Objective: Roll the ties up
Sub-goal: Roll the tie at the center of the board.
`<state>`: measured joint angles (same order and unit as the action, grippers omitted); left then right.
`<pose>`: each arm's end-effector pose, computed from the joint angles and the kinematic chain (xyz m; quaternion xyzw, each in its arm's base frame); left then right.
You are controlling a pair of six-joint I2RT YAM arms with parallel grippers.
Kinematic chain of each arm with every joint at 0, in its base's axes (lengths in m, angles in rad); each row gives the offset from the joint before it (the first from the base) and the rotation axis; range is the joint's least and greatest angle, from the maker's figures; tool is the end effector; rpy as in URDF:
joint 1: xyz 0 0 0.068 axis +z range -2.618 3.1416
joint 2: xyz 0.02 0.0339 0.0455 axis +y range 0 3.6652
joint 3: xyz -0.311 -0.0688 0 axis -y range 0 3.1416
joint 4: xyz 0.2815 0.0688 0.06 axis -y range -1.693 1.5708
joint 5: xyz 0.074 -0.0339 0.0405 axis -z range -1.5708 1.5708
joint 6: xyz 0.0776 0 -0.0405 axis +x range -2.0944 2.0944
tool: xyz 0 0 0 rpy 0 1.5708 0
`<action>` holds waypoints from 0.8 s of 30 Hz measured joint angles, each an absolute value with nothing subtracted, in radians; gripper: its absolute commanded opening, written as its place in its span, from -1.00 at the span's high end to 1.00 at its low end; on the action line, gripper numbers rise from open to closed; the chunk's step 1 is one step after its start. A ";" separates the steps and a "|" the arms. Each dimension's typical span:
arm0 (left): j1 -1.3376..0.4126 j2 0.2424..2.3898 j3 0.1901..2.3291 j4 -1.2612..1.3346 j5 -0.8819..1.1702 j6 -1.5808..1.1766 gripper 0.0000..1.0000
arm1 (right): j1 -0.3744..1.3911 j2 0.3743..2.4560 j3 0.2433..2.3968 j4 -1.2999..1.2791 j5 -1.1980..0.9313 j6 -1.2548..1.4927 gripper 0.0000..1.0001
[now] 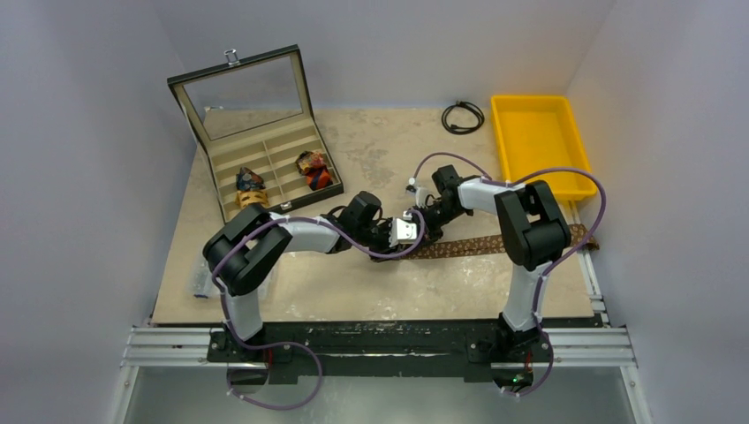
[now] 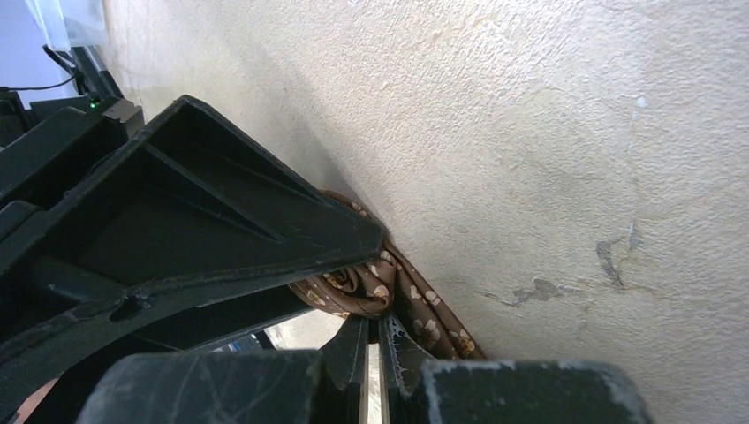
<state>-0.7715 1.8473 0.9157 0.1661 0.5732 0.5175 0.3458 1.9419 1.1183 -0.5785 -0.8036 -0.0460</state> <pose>0.2727 -0.3239 0.1261 0.6188 0.6389 -0.3056 0.3399 0.3476 0.1846 0.1115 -0.2108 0.8931 0.3969 0.0185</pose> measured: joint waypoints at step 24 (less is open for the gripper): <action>-0.759 1.837 0.909 0.150 0.572 0.513 0.65 | 0.319 1.909 1.118 -0.590 -0.885 -0.065 0.32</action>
